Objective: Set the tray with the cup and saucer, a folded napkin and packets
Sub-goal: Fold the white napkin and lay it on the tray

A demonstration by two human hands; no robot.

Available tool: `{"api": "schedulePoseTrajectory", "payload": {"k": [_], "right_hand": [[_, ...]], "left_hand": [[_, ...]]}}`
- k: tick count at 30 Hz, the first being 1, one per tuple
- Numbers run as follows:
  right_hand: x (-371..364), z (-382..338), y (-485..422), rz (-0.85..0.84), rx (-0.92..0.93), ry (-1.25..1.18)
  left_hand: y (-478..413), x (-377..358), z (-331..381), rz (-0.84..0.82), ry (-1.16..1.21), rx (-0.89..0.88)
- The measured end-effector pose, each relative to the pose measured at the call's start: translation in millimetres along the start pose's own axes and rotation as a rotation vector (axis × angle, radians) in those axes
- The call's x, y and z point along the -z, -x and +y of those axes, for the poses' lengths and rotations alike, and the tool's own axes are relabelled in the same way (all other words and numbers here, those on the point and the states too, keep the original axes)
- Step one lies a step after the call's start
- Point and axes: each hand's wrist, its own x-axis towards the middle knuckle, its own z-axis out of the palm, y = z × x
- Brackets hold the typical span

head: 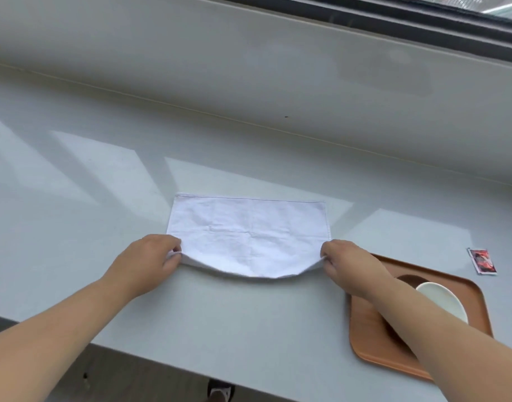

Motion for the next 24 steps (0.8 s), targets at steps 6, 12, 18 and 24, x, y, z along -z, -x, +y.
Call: {"api": "schedulePoseTrajectory", "payload": {"k": [6,12,18,24], "right_hand": [[34,10,-64,0.093,-0.31,-0.365],[48,27,-122,0.113,-0.401,-0.398],[40,29,-146,0.113,-0.429,-0.213],[27,10,-104,0.079,0.135,0.172]], "left_hand": [[-68,18,-14,-0.029,0.293,0.296],[-128,23,-35,-0.018,0.309,0.32],[-149,17,-39,-0.032,0.113,0.298],[-114,13,-37,-0.008,-0.223,-0.328]]}}
